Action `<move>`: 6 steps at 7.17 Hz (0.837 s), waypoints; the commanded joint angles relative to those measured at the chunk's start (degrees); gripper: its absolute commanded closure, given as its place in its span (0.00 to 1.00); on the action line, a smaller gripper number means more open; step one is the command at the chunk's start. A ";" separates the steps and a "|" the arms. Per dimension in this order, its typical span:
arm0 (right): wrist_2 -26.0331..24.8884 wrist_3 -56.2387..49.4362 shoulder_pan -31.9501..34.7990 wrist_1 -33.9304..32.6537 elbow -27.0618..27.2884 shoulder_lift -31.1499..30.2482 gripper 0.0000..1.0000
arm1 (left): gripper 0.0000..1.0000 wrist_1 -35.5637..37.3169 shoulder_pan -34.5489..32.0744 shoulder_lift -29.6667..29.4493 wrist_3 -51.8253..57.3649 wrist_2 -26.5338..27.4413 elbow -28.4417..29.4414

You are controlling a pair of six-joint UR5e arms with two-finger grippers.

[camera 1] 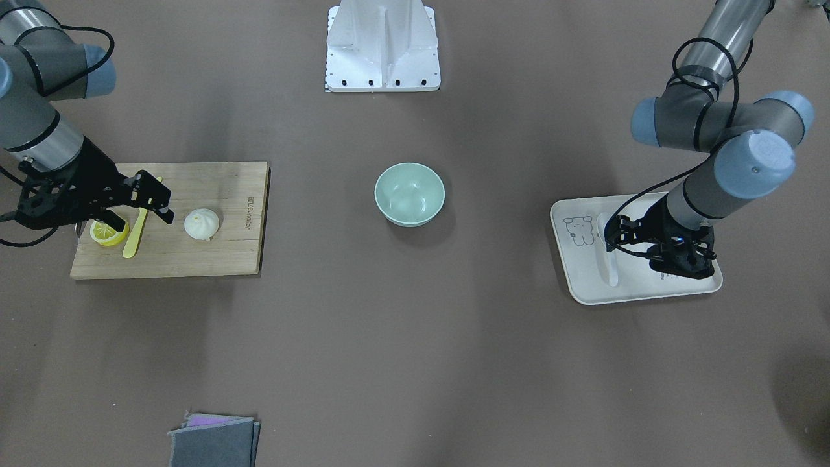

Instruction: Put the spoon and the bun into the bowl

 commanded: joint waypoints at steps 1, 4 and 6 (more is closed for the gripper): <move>0.04 0.04 -0.19 -0.22 0.10 0.28 0.07 | 0.73 0.02 1.42 0.00 -0.01 1.53 0.33; 1.35 0.04 -0.54 -0.31 -0.25 0.81 0.20 | 1.00 -1.11 1.43 -0.70 -0.09 1.00 -2.29; 0.57 0.21 -1.85 -0.40 -0.43 1.08 0.19 | 1.00 -1.21 2.65 -5.85 -9.06 -2.57 -8.00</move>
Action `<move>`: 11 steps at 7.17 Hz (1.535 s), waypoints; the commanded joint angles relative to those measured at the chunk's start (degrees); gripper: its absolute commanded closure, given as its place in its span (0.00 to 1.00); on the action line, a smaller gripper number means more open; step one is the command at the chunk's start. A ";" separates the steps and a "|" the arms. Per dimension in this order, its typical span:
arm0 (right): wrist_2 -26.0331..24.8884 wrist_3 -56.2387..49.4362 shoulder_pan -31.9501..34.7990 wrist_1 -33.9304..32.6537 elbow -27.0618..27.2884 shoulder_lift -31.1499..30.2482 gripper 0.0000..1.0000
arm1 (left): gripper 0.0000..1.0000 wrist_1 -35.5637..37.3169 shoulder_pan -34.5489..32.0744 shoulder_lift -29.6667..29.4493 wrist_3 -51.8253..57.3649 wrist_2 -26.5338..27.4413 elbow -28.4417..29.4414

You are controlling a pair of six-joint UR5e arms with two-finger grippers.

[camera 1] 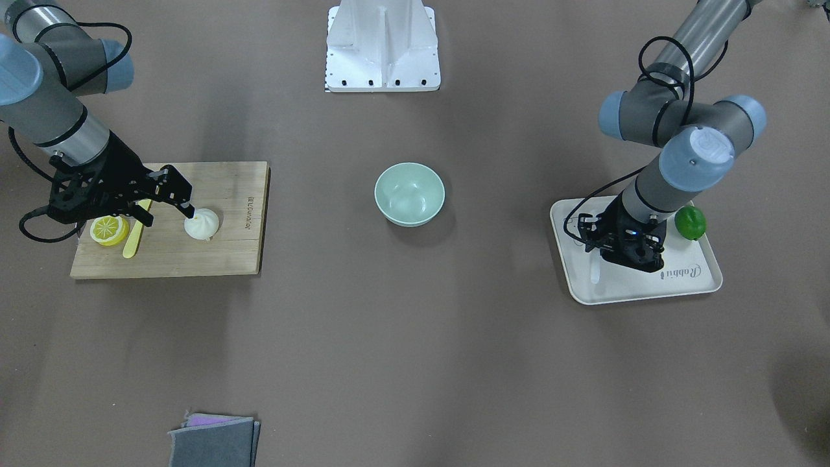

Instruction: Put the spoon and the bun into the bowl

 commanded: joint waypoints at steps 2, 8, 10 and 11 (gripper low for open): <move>-0.71 0.09 -2.96 -0.04 -2.03 0.15 0.14 | 1.00 -0.31 9.40 -11.74 -18.50 -0.55 -3.15; -2.11 0.00 -5.87 -0.04 -3.63 0.68 0.14 | 1.00 -5.91 17.09 -16.35 -21.35 9.47 0.97; -3.69 0.00 -6.49 -0.04 -3.63 0.59 0.33 | 0.03 -6.28 17.18 -16.79 -21.80 11.07 1.25; -3.96 0.00 -6.58 -0.04 -3.72 0.68 0.87 | 0.03 -6.46 17.01 -16.88 -21.80 11.08 1.25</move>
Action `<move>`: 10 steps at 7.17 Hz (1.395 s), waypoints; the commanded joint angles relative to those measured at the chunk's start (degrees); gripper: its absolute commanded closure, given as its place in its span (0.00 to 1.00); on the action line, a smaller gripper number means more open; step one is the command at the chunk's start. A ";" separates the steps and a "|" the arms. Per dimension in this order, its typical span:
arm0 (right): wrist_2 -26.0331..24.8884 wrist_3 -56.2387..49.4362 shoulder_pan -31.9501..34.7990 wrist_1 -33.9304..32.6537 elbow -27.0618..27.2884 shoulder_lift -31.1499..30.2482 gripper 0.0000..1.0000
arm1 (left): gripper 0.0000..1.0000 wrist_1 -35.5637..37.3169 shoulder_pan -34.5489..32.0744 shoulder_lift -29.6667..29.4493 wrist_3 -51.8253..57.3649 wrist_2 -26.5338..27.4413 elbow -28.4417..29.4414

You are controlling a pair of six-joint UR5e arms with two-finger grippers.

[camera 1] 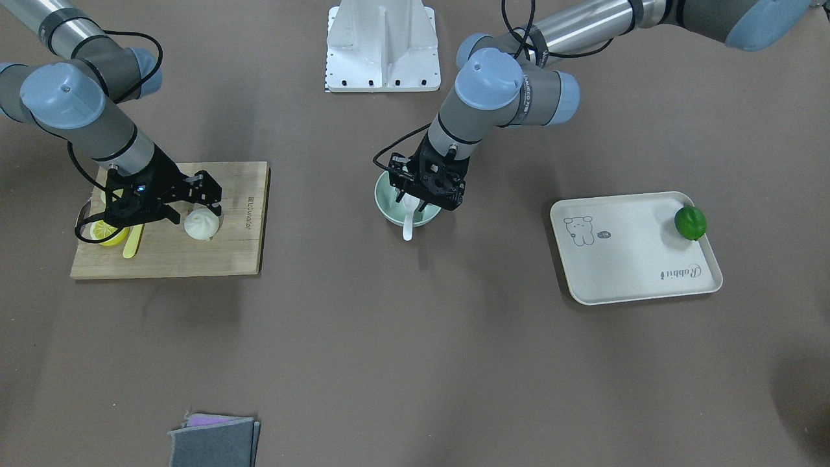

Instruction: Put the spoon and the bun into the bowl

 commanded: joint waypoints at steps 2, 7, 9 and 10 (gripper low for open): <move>-0.69 0.17 -0.23 0.00 0.01 0.32 1.00 | 0.03 -0.43 -1.95 -0.36 -0.34 0.25 -0.66; -12.23 24.83 -11.08 -11.82 0.54 23.56 1.00 | 0.03 0.62 -29.34 16.47 19.54 -29.07 -6.82; -19.39 29.86 -17.35 -15.11 -1.12 31.32 1.00 | 0.03 0.53 -33.33 19.06 21.81 -30.34 -5.86; -20.36 31.97 -17.63 -14.68 -5.39 34.83 1.00 | 0.03 0.53 -33.51 19.15 21.81 -30.34 -5.68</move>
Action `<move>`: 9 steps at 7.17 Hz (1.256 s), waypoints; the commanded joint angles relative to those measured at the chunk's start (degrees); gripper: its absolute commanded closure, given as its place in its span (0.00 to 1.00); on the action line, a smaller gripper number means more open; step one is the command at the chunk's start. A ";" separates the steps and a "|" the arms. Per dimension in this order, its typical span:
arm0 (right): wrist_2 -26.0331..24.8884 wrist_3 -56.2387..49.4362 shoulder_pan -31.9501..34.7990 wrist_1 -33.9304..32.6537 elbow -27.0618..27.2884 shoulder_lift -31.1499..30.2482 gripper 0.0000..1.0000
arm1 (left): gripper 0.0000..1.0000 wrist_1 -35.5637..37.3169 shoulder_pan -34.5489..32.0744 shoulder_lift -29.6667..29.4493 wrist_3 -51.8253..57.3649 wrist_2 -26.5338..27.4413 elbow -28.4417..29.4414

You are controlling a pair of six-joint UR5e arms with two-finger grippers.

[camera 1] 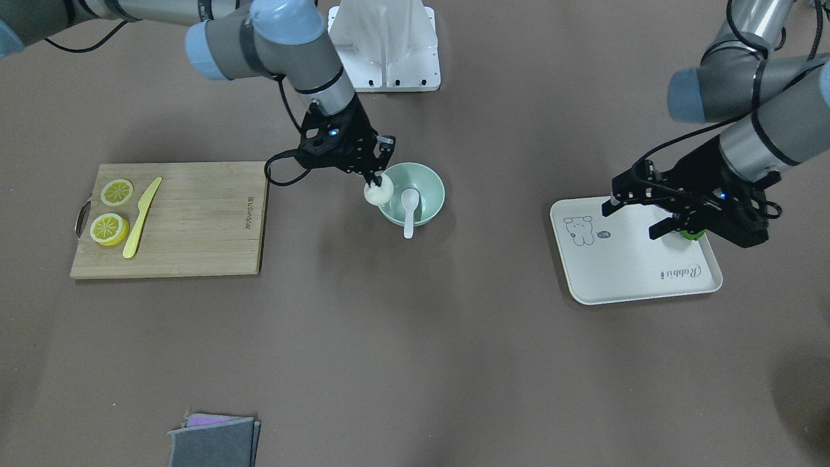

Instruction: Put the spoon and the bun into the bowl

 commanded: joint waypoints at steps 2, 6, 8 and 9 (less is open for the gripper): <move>-3.12 3.33 -1.59 0.63 -8.75 7.89 0.00 | 0.03 -0.01 -1.96 1.50 0.70 -1.24 0.00; 12.72 -13.57 13.20 0.19 8.28 -16.13 0.00 | 0.03 -0.27 -7.30 8.50 9.62 0.69 -0.79; 19.00 -31.47 24.72 0.02 7.95 -25.55 0.00 | 0.03 -0.36 -12.31 14.55 18.76 2.78 -1.93; 22.85 -42.18 31.31 -0.07 7.25 -30.12 0.00 | 0.02 -0.53 -13.12 17.90 24.38 5.06 -2.81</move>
